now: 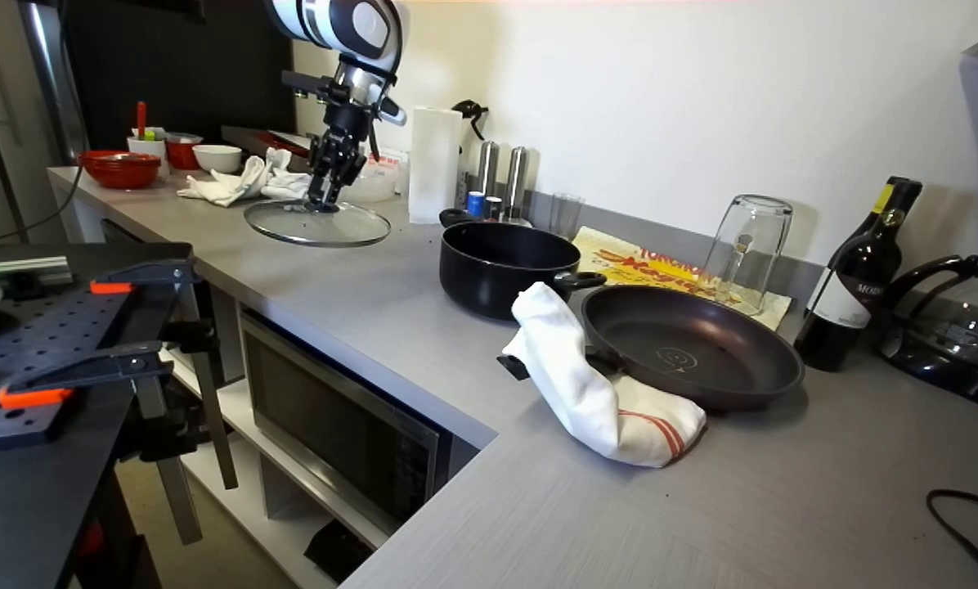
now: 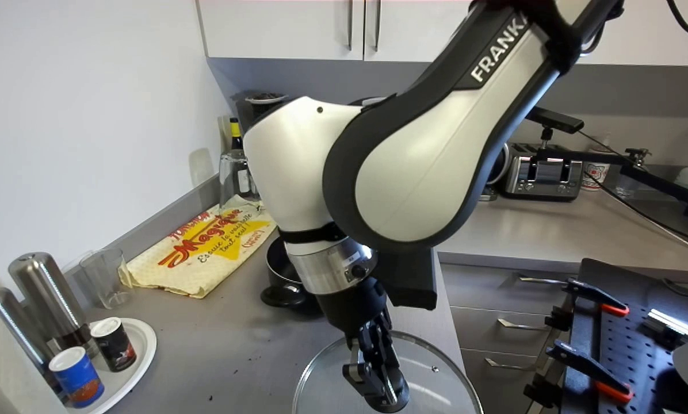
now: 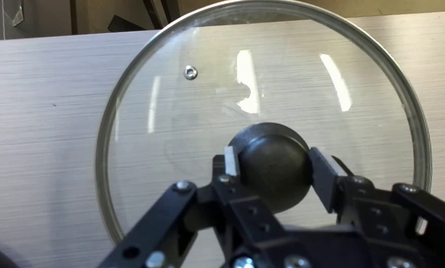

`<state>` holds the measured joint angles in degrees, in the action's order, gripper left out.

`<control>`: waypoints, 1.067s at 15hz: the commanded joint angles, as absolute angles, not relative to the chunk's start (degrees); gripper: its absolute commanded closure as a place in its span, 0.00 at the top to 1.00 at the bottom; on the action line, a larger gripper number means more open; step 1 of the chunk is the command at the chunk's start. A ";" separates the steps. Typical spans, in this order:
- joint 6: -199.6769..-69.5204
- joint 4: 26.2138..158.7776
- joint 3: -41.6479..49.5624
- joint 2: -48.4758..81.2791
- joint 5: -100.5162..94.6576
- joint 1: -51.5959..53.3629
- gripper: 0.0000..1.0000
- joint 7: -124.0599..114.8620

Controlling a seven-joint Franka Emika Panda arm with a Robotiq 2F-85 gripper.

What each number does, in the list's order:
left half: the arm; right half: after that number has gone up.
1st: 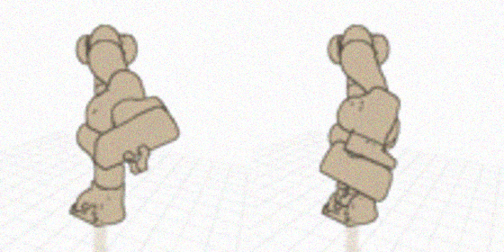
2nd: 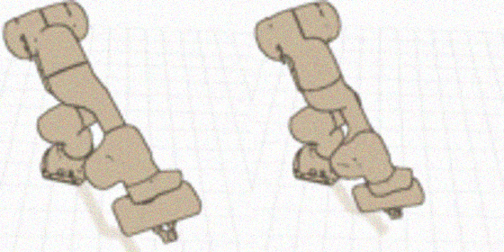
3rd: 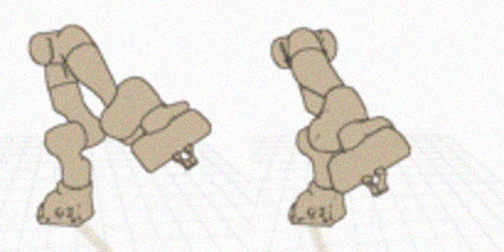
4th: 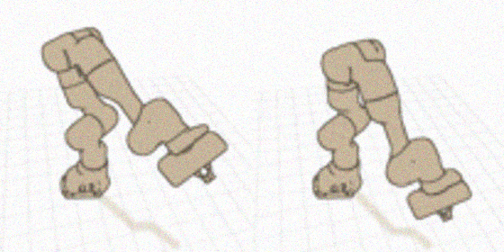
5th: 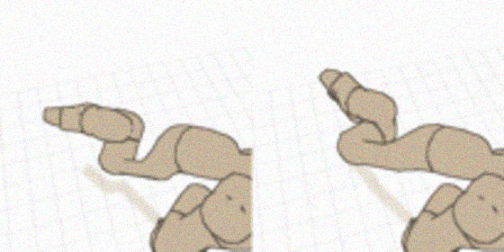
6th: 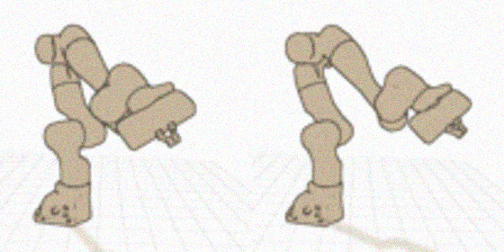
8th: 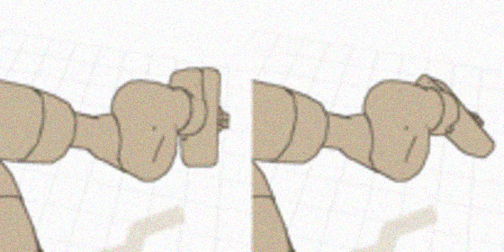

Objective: Remove the lid from the pot

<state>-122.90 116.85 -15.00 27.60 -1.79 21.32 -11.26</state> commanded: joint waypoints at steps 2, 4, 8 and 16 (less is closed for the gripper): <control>-123.86 115.15 -14.76 30.04 -1.29 21.11 0.25 -8.50; -124.47 114.57 -14.74 31.21 -1.04 20.74 0.25 -7.25; -125.12 112.95 -14.25 33.56 -1.36 20.35 0.25 -5.80; -124.15 108.87 -12.40 37.90 -2.41 20.73 0.25 -6.21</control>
